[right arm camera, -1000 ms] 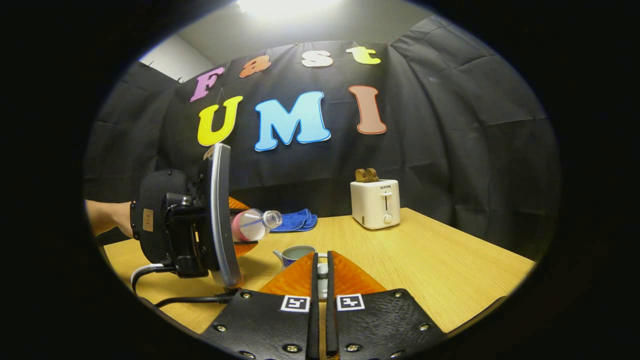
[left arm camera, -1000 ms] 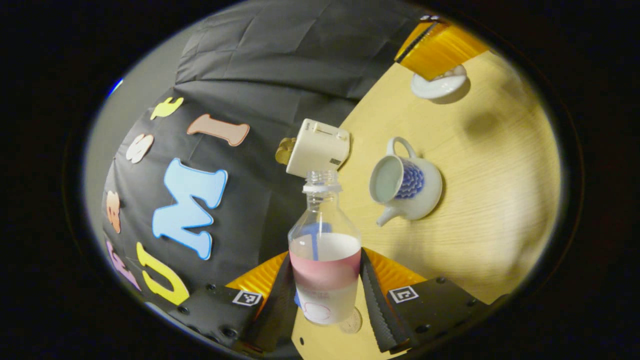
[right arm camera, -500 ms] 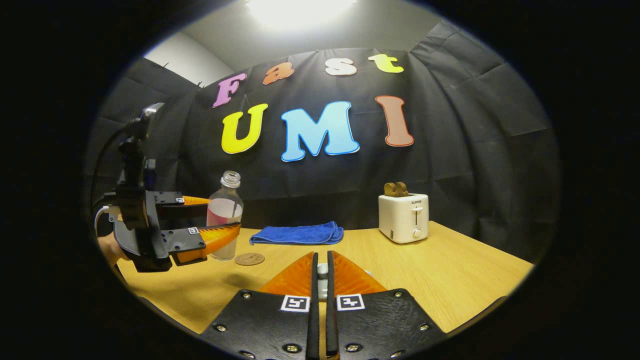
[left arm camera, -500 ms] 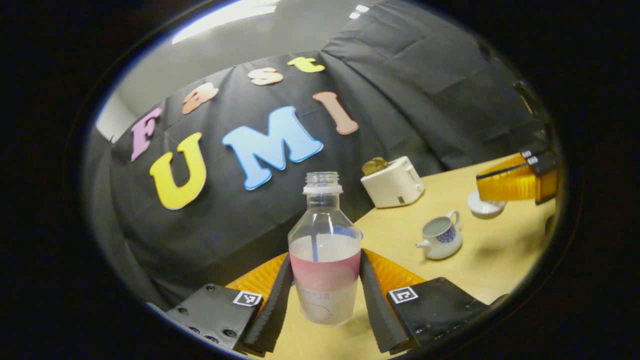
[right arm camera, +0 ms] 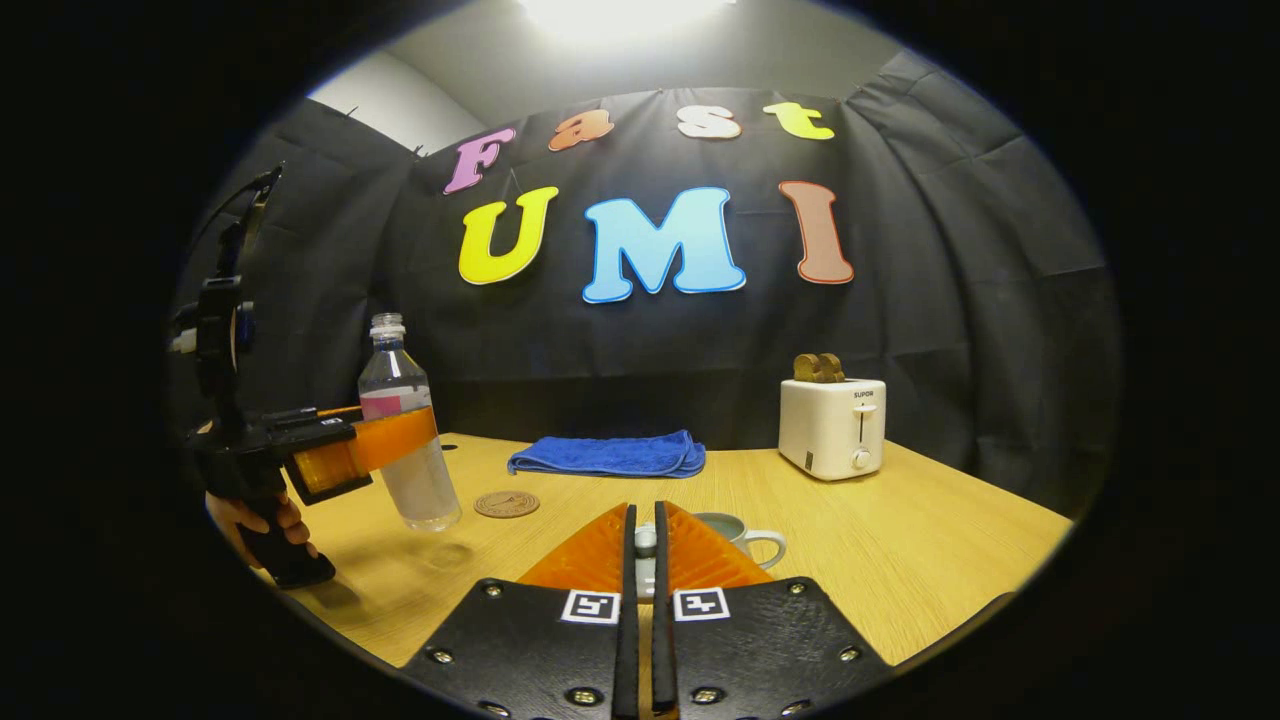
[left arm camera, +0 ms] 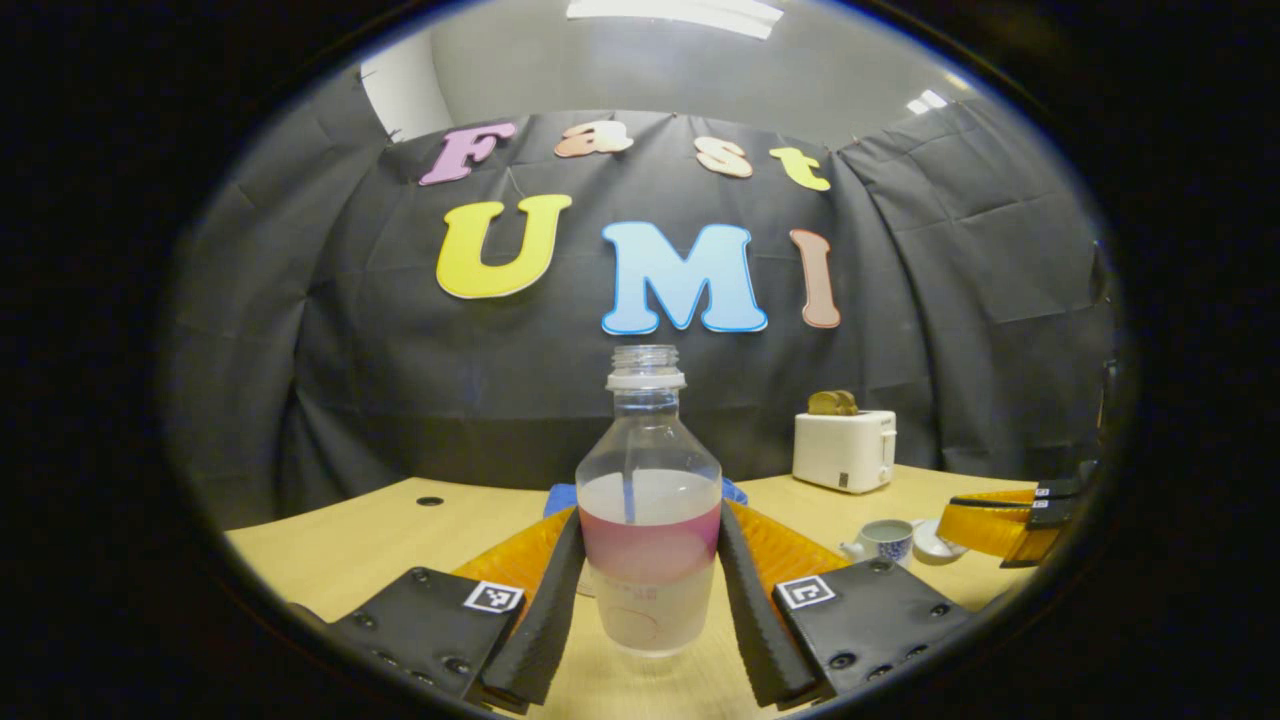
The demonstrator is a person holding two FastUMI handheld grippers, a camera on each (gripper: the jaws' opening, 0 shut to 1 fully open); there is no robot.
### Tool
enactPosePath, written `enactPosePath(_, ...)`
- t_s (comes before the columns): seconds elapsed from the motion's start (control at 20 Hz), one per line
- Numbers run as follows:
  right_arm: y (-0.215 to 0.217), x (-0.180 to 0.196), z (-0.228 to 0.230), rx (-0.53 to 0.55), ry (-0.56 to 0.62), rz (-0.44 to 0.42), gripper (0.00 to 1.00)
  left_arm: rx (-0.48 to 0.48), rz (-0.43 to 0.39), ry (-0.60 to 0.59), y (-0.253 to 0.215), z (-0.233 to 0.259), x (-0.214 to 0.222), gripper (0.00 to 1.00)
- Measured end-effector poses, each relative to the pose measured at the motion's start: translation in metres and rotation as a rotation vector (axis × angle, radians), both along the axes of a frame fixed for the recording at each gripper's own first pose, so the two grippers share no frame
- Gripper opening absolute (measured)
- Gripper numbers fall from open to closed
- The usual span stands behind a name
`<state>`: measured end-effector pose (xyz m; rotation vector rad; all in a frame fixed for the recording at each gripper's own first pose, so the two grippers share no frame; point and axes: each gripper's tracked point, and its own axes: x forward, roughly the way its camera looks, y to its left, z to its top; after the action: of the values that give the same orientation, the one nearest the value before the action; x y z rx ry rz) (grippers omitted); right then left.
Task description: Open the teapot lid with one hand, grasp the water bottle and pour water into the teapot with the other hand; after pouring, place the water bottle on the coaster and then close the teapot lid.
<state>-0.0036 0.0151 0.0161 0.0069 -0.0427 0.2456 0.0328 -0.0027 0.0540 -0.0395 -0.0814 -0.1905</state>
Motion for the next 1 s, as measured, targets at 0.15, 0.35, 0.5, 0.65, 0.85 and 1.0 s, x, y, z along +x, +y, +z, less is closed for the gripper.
enactPosePath(0.15, -0.003, 0.002, -0.003, 0.002, 0.002, -0.003, 0.05, -0.013, 0.008, 0.001, 0.008, 0.004, 0.029, 0.84)
enactPosePath(0.35, -0.002, 0.006, -0.007, 0.012, 0.025, 0.006, 0.05, -0.013, 0.039, 0.064, 0.02, -0.016, 0.094, 0.84)
enactPosePath(0.5, -0.001, 0.009, -0.008, 0.003, 0.032, 0.012, 0.05, 0.014, 0.047, 0.051, 0.019, -0.013, 0.125, 0.83)
enactPosePath(0.65, -0.004, 0.011, -0.011, 0.028, 0.048, 0.01, 0.05, 0.029, 0.058, 0.058, 0.018, -0.022, 0.155, 0.83)
enactPosePath(0.85, -0.008, 0.012, -0.009, 0.039, 0.046, 0.0, 0.05, -0.003, 0.078, 0.103, 0.029, -0.048, 0.173, 0.83)
enactPosePath(1.0, -0.008, 0.012, -0.011, 0.038, 0.051, 0.001, 0.05, -0.002, 0.074, 0.116, 0.025, -0.056, 0.174, 0.83)
